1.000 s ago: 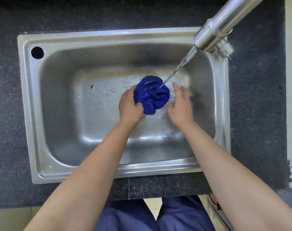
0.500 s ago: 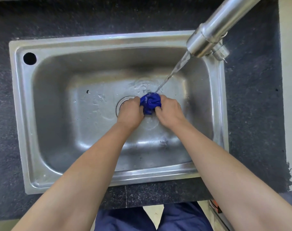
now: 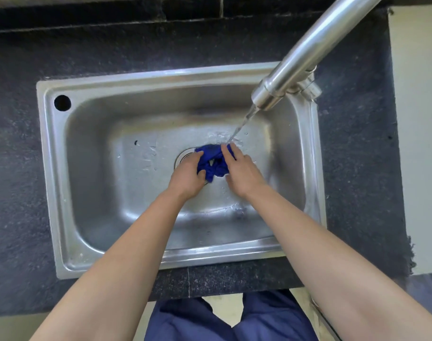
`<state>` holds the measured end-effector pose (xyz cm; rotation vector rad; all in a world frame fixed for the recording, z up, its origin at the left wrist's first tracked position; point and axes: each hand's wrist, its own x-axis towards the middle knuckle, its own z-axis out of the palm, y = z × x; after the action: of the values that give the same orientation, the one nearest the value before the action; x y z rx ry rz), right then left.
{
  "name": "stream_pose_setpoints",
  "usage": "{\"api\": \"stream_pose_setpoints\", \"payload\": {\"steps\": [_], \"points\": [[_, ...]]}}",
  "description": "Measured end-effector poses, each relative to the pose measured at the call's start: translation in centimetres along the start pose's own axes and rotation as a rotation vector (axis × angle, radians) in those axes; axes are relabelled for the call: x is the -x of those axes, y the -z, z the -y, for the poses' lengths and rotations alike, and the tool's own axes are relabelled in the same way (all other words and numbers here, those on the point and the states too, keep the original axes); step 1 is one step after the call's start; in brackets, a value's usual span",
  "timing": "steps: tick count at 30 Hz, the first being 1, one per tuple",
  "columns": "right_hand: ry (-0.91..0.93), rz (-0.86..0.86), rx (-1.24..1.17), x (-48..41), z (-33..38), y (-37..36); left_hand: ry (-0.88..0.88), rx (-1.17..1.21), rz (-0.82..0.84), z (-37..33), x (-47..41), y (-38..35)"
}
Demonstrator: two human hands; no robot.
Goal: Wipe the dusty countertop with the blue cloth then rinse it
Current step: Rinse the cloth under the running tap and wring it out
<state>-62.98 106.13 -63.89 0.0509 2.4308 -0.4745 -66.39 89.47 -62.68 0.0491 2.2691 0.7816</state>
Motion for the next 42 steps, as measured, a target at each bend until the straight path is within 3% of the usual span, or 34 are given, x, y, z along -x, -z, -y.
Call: {"api": "stream_pose_setpoints", "payload": {"steps": [6,10,15,17,20,23,27,32,37,40,42], "points": [[-0.026,-0.132,0.037,-1.7,-0.4,-1.2,-0.001,-0.04,-0.033,0.8,-1.1,-1.7],[-0.082,-0.156,-0.116,-1.5,0.0,0.5,-0.042,-0.06,-0.111,0.6,-1.4,-2.3],[-0.282,-0.491,-0.543,0.0,-0.5,2.3,-0.066,-0.025,-0.194,-0.6,-1.4,-1.3],[-0.248,-0.536,-0.485,0.1,-1.4,1.9,-0.026,0.007,-0.298,-0.7,-1.3,-1.3],[-0.069,-0.326,-0.134,-0.3,-2.4,0.4,-0.036,-0.047,-0.244,0.0,-1.6,-1.7],[0.049,-0.122,0.047,-1.0,-2.0,-1.1,-0.078,-0.178,-0.106,0.9,-2.1,-3.3],[0.006,-0.206,-0.043,-2.1,-1.6,-1.6,-0.099,-0.193,-0.204,0.8,-2.8,-5.2],[-0.224,-0.17,-0.346,-2.7,-0.7,1.2,-0.002,-0.019,-0.246,-0.8,-3.3,-3.5],[-0.3,-0.32,-0.613,-1.6,-1.7,2.4,0.103,0.187,-0.414,0.4,-2.5,-2.3],[-0.117,-0.323,-0.359,-0.6,-2.2,1.7,0.06,0.159,-0.356,1.4,-2.3,-1.8],[-0.011,-0.224,-0.117,-0.7,-2.2,0.6,-0.027,0.033,-0.278,1.7,-2.3,-2.2]]}}
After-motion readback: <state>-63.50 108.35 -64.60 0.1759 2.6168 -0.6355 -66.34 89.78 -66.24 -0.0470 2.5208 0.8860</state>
